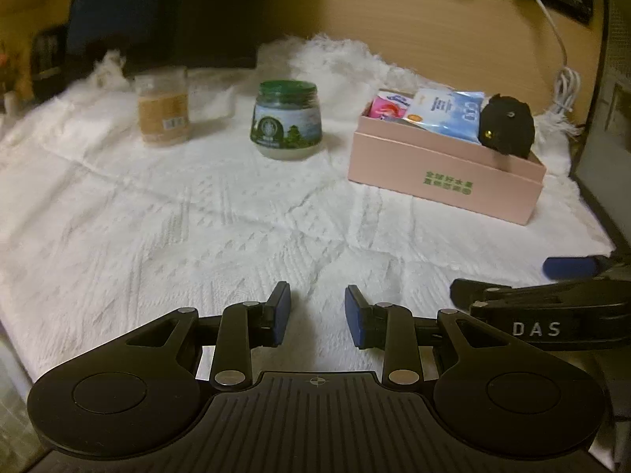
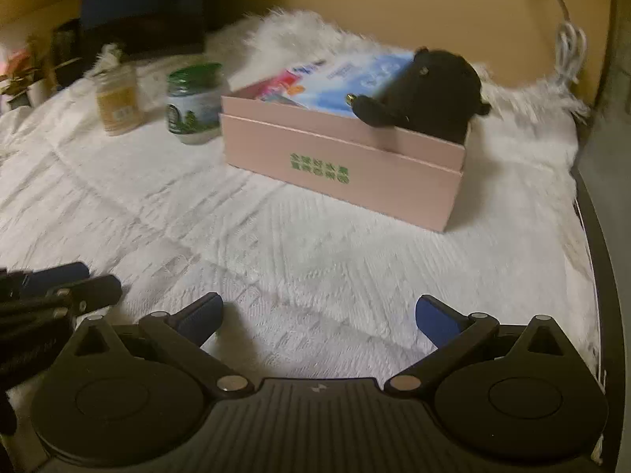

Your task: Organize soft objects

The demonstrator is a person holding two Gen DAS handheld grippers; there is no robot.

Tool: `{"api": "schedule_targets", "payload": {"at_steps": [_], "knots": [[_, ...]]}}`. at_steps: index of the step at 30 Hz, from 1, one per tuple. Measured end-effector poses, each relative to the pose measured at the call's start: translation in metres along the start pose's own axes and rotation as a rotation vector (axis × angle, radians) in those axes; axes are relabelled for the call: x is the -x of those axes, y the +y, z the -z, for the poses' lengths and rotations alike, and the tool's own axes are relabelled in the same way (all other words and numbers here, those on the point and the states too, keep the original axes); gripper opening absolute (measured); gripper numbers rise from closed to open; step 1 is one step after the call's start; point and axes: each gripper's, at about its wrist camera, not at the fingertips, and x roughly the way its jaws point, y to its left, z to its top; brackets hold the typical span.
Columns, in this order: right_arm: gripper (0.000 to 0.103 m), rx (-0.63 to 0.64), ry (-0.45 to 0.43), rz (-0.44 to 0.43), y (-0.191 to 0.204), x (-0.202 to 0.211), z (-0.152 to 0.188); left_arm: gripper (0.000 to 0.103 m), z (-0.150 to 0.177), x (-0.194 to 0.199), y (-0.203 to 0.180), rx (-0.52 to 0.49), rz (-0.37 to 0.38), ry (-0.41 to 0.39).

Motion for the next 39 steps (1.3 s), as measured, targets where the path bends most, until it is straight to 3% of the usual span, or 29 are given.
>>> {"api": "schedule_targets", "payload": {"at_steps": [3,16,39], "knots": [[0.103,0.002,-0.033,-0.013,-0.0027,0.0018,0.0054,0.033,0.0028,0.0008,-0.0114,-0.069,-0.047,-0.020],[0.103,0.001,-0.033,-0.012,-0.0025,0.0016,0.0052,0.034,0.0025,0.0014,-0.0076,-0.016,-0.042,-0.015],[0.103,0.001,-0.033,-0.012,-0.0021,0.0017,0.0054,0.034,0.0022,0.0012,-0.0072,-0.014,-0.044,-0.015]]}}
